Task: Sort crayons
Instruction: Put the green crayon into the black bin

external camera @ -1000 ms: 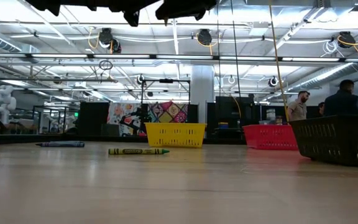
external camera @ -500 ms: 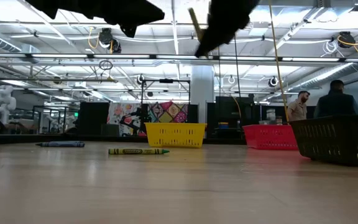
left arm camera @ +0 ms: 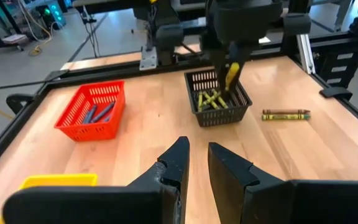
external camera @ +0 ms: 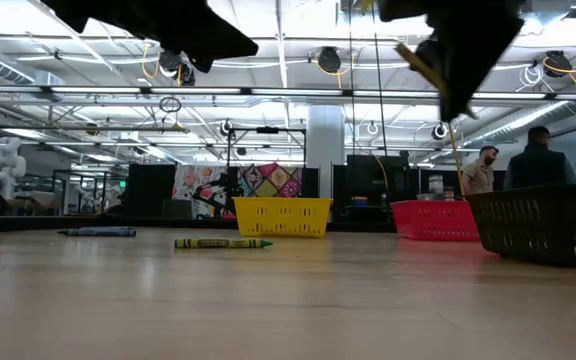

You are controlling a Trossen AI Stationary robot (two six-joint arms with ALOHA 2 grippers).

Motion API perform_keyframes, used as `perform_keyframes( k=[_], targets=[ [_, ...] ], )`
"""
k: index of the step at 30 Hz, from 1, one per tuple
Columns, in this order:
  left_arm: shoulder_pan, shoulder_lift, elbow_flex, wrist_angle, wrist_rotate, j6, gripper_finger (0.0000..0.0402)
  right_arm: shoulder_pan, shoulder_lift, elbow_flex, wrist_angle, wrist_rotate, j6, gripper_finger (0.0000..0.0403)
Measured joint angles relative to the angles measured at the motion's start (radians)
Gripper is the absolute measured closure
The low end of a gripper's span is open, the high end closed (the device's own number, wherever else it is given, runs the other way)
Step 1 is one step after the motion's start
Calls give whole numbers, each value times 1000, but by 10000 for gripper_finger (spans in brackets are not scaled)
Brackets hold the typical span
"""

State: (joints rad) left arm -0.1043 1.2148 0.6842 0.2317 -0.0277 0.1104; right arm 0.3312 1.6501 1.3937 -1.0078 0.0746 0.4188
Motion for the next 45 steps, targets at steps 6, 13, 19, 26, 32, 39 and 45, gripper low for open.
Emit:
perform_keyframes(
  k=[6, 13, 19, 26, 32, 39, 45],
  targets=[
    [-1, 0, 0, -59, 0, -6, 336, 57, 0, 0, -95, 2, 116, 396],
    [-1, 0, 0, -109, 0, -79, 336, 112, 1, 0, -125, 22, 210, 395],
    [-1, 0, 0, -169, 1, -147, 336, 140, 44, -1, -235, 58, 258, 395],
    [-10, 0, 0, -245, 38, -183, 336, 142, 116, -1, -291, 42, 212, 395],
    [-34, 0, -1, -254, 54, -184, 336, 142, 159, -1, -344, 2, 181, 395],
    [-48, 0, -1, -278, 54, -185, 336, 141, 182, -5, -381, 2, 137, 395],
    [-56, 0, -1, -278, 54, -185, 336, 134, 182, -101, -357, 2, 124, 395]
  ],
)
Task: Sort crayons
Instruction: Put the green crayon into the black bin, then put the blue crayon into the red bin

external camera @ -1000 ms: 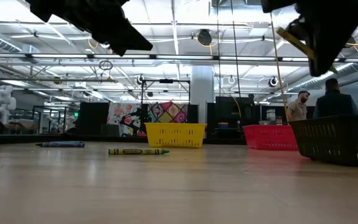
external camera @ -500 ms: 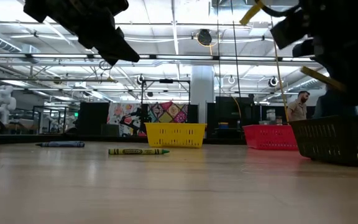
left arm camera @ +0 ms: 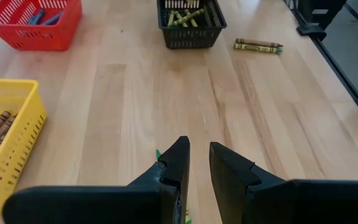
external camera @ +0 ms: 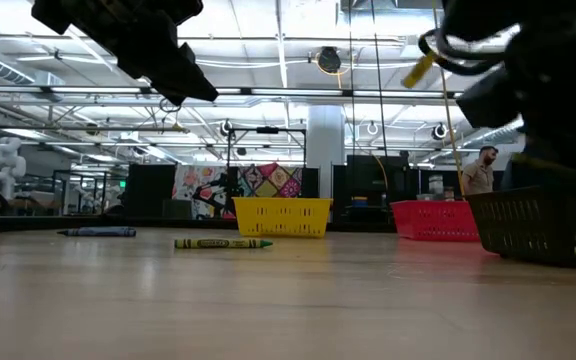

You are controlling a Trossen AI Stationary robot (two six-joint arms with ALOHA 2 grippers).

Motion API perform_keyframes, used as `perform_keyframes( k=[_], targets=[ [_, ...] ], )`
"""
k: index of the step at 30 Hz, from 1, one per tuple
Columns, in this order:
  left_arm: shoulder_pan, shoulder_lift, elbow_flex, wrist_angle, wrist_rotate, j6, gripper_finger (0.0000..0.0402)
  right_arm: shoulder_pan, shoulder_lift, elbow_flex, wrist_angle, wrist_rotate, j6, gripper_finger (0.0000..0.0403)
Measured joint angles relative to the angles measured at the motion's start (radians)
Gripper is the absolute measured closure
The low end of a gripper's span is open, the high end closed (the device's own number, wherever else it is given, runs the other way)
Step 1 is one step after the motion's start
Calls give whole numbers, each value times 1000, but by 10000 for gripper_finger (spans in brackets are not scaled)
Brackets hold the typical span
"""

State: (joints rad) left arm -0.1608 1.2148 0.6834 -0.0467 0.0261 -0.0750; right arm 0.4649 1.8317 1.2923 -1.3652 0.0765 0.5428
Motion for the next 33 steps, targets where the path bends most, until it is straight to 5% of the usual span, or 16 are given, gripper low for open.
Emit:
perform_keyframes(
  k=[16, 33],
  targets=[
    [1, 0, 0, -1, 0, 1, 336, 0, 0, -89, 41, -55, -11, 390],
    [1, 0, 0, -154, -55, -70, 336, 2, 0, -88, 30, -21, -5, 317]
  ],
)
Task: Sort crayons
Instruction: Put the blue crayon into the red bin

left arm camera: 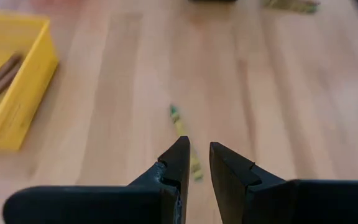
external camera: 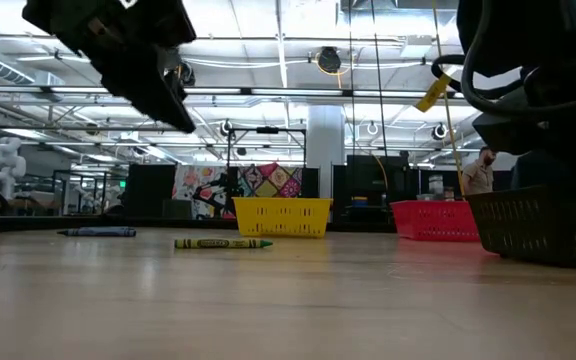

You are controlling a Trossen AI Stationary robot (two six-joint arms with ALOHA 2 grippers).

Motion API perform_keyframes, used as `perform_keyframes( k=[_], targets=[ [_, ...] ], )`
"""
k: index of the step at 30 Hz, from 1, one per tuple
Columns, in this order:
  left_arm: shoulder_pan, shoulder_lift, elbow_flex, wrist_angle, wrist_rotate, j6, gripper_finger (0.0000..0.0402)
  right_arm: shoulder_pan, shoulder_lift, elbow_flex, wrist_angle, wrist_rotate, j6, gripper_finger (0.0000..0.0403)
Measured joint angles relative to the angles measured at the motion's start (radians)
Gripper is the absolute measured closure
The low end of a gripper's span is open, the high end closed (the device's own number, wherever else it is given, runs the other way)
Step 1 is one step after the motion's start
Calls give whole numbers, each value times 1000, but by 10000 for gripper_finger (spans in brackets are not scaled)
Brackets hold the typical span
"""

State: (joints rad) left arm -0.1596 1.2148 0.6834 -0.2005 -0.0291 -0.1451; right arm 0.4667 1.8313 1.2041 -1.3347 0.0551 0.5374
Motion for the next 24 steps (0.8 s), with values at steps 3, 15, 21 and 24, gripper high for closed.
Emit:
perform_keyframes(
  k=[3, 15, 21, 24],
  targets=[
    [5, 0, 0, -67, -76, -58, 336, 0, 0, 0, -15, 0, 0, 309],
    [84, 0, 0, -361, -117, -77, 336, -1, -57, 86, -48, 93, -3, 300],
    [148, 0, -7, -435, -116, -29, 336, -2, -128, 155, -46, 271, -35, 300],
    [181, 0, -23, -443, -105, -28, 336, -3, -169, 169, -44, 377, -43, 300]
  ],
)
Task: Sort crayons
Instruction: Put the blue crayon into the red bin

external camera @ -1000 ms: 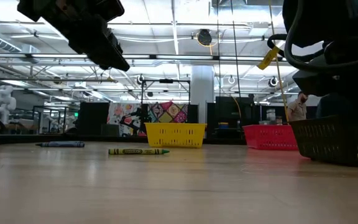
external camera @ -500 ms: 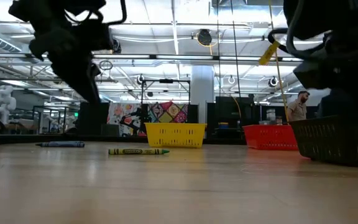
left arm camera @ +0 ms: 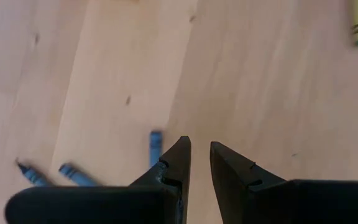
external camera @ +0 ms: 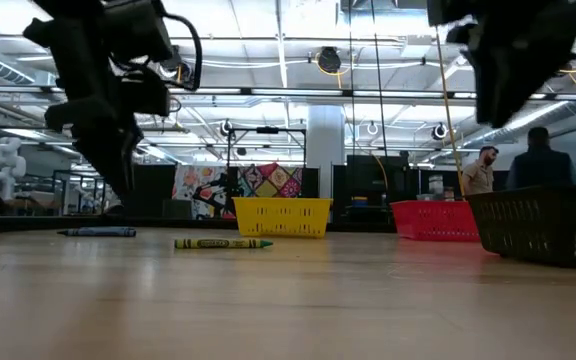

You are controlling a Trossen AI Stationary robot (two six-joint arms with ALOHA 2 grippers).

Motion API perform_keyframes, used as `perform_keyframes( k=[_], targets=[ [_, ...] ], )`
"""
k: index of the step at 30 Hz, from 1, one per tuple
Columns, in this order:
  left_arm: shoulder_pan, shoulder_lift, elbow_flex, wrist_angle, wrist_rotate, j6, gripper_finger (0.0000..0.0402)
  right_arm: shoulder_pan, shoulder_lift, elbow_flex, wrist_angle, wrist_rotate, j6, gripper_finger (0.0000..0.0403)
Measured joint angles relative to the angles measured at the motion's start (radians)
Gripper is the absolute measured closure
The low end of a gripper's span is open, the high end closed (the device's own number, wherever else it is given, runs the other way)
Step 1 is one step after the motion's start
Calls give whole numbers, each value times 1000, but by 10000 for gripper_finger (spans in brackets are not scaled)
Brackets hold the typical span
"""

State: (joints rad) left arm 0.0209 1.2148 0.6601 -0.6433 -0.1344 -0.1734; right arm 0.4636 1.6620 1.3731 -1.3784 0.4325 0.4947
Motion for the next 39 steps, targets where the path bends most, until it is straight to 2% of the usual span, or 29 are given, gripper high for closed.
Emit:
perform_keyframes(
  k=[7, 14, 23, 31, 39],
  targets=[
    [66, 0, -33, -11, 36, -1, 336, -22, -105, 2, 12, 207, -4, 300],
    [119, 0, -33, -30, 38, -2, 336, -65, -190, 2, 20, 328, -15, 300],
    [156, 22, -32, -47, 64, -2, 336, -121, -238, 2, 68, 356, -127, 300],
    [177, 132, -32, -39, 62, -4, 336, -158, -241, 2, 135, 353, -247, 300],
    [181, 215, -26, 11, 75, -6, 336, -183, -241, 2, 134, 352, -272, 300]
  ],
)
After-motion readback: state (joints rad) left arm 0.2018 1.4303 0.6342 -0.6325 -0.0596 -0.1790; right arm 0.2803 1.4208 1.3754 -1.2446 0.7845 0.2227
